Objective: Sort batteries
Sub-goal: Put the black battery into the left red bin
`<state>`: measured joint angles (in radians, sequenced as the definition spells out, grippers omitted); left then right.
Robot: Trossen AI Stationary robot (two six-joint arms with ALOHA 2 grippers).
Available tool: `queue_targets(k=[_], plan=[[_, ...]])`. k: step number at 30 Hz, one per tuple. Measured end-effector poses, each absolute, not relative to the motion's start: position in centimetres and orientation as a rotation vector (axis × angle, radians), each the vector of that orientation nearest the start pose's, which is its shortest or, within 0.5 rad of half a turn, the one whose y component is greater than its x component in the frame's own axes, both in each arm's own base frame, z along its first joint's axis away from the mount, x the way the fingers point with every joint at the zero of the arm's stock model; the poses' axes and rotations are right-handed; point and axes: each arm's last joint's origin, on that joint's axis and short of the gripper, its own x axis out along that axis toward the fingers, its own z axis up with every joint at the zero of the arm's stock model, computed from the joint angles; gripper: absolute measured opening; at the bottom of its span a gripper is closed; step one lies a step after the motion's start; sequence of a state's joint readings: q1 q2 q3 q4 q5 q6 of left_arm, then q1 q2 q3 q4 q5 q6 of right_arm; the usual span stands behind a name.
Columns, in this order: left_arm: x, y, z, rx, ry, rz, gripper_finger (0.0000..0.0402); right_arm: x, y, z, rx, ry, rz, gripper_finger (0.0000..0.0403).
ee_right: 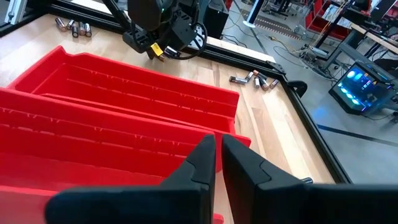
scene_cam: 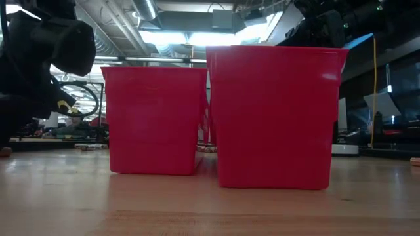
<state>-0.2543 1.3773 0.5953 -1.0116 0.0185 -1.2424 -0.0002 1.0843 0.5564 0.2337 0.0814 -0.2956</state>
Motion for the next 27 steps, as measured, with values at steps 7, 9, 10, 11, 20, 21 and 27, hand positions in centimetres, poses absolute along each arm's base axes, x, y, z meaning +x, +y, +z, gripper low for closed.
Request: queue_targets(k=[7,9,10,11,20,21,27], plan=[[16.3,-4.3,13.7,-0.68,1.582,0.852,0.0162,23.1,-0.2,23.7,-0.305,0.304,-0.037,0.003],[16.3,-4.3,13.7,-0.682,1.583,0.848,0.0162,23.1,-0.2,23.7,-0.305,0.304,-0.037,0.003],[16.3,-4.3,13.7,-0.684,1.584,0.846,0.016,23.1,-0.2,23.7,-0.305,0.304,-0.037,0.003],[16.3,-4.3,13.7,-0.685,1.585,0.837,0.0157,23.1,-0.2,23.7,-0.305,0.304,-0.037,0.003],[17.4,-4.8,13.6,-0.737,1.545,0.68,0.0064,23.1,-0.2,23.7,-0.295,0.304,-0.038,0.003],[17.5,-4.8,13.6,-0.736,1.543,0.675,0.0053,23.1,-0.2,23.7,-0.285,0.305,-0.039,0.003],[18.5,-4.9,14.8,-0.69,1.47,0.688,0.0035,23.0,-0.2,23.5,-0.276,0.33,-0.037,0.003]])
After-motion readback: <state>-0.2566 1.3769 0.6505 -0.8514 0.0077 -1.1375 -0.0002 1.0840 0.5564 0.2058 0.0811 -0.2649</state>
